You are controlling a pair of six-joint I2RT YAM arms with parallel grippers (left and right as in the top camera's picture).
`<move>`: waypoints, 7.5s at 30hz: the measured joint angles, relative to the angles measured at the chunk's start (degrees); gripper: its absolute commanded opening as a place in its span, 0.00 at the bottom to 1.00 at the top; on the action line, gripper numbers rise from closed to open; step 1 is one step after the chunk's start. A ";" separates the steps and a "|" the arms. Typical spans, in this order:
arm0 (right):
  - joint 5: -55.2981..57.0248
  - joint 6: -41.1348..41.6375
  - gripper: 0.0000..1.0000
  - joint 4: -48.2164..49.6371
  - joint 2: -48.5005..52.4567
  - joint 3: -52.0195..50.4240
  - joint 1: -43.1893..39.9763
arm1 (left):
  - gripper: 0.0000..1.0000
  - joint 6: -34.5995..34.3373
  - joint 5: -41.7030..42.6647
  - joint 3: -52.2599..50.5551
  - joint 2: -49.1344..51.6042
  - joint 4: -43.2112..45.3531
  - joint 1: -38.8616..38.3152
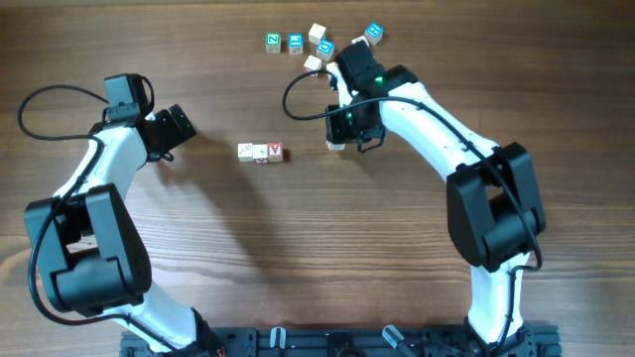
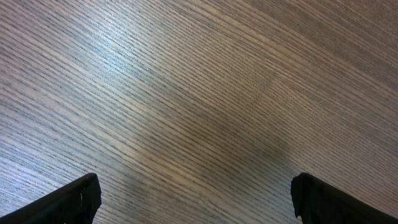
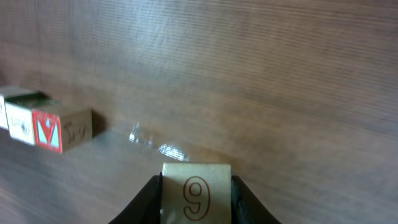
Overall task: Form a horizontal line
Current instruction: 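Carry the 9 block to the right end of the row, then lower the 9 block beside the red V block and release, then move the right gripper back over the block cluster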
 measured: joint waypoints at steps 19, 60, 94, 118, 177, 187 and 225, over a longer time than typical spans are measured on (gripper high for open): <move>6.36 16.11 0.15 4.00 0.00 -0.85 7.56 | 1.00 0.00 0.00 0.00 0.00 0.02 0.00; 18.99 20.15 0.45 13.66 4.22 -0.85 13.46 | 1.00 0.00 0.00 0.00 0.00 0.00 0.00; 6.56 23.19 0.04 10.69 4.26 -0.85 8.70 | 1.00 0.00 0.00 0.00 0.00 0.00 0.00; 10.88 24.39 0.05 13.55 4.26 -0.85 8.92 | 1.00 0.00 0.00 0.00 0.00 0.00 0.00; 3.45 28.52 0.05 11.82 4.31 -0.83 8.61 | 1.00 0.00 0.00 0.00 0.00 0.00 0.00; 3.04 30.42 0.05 11.82 4.33 -0.85 8.59 | 1.00 0.00 0.00 0.00 0.00 0.00 0.00; 16.63 -5.77 0.97 0.17 20.74 44.46 -6.27 | 1.00 0.00 0.00 0.00 0.00 -0.02 0.00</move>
